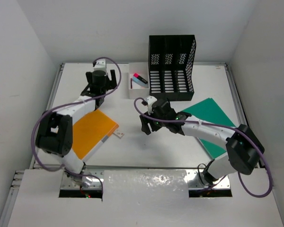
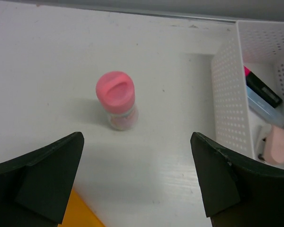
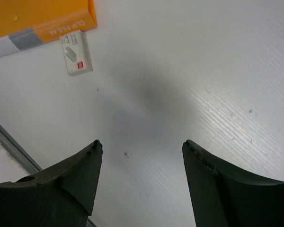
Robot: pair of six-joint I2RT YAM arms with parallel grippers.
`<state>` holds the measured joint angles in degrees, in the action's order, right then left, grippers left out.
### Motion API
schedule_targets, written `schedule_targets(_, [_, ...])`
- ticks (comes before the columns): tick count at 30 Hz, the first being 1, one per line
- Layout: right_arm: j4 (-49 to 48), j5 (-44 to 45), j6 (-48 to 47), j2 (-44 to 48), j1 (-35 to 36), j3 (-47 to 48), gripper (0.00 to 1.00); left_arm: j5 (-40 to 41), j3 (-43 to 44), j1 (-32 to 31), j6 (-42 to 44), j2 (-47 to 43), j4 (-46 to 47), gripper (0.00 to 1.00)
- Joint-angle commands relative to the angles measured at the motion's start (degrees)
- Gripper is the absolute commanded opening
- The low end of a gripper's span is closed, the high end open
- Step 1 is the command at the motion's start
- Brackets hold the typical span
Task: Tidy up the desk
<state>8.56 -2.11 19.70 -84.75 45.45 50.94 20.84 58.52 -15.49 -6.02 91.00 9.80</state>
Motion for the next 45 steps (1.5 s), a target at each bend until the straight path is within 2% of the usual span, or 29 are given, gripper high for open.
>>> schedule_targets(1, [0.14,1.32,1.39,2.3,-0.01,-2.59,0.67,-3.35,5.97,2.13,4.35,4.96,6.81,0.92])
schedule_targets(10, [1.64,5.01,1.48,5.91,-0.01,-5.41,0.67,0.6,13.28,4.32,7.95,15.43,4.09,0.92])
schedule_targets(16, [1.81,4.4,2.09,5.39,-0.01,-5.59,0.67,-2.64,15.04,6.34,6.55,19.03,5.84,0.91])
schedule_targets(20, [2.52,4.48,1.66,4.86,0.07,-4.71,0.67,-3.61,15.57,6.78,3.91,20.71,5.49,0.87])
schedule_targets(22, [2.78,4.66,1.3,4.51,-0.01,-4.53,0.67,-5.09,14.87,6.96,3.04,21.14,6.28,0.78])
schedule_targets(23, [2.87,4.66,1.13,4.42,-0.01,-4.36,0.67,-5.63,14.69,6.96,2.86,21.23,6.46,0.68])
schedule_targets(26, [3.4,4.66,0.86,3.63,0.07,-3.74,0.67,-7.3,15.3,6.96,2.59,22.29,6.2,0.52])
schedule_targets(28, [3.48,4.48,0.78,3.19,0.07,-3.57,0.67,-9.4,15.66,6.96,2.86,23.08,5.93,0.49])
schedule_targets(29, [3.48,4.4,0.77,3.1,-0.01,-3.3,0.67,-10.11,15.92,6.96,3.29,23.34,5.84,0.33])
schedule_targets(30, [3.66,4.31,0.69,2.93,-0.01,-3.3,0.67,-11.16,16.36,6.96,3.47,23.52,5.23,0.24])
schedule_targets(31, [3.66,4.39,0.6,2.66,-0.01,-3.13,0.67,-11.78,16.8,6.96,3.56,23.78,4.7,0.0])
schedule_targets(34, [3.92,4.31,0.25,2.05,-0.01,-2.69,0.66,-14.77,18.2,6.87,4.43,22.21,2.42,0.0])
schedule_targets(37, [3.66,4.04,-0.02,1.78,-0.01,-2.51,0.66,-13.03,21.61,5.73,5.75,18.17,-1.52,0.0])
schedule_targets(38, [3.4,3.87,-0.02,1.52,-0.01,-2.51,0.66,-11.28,23.9,4.69,5.76,17.46,-8.33,0.0])
schedule_targets(41, [2.52,3.25,-0.02,0.56,-0.01,-2.34,0.66,-9.15,32.87,3.01,8.39,14.48,-20.3,0.0])
schedule_targets(45, [1.11,2.28,0.42,-0.94,0.07,-1.64,0.65,-14.75,42.26,1.25,6.74,10.43,-28.67,0.0])
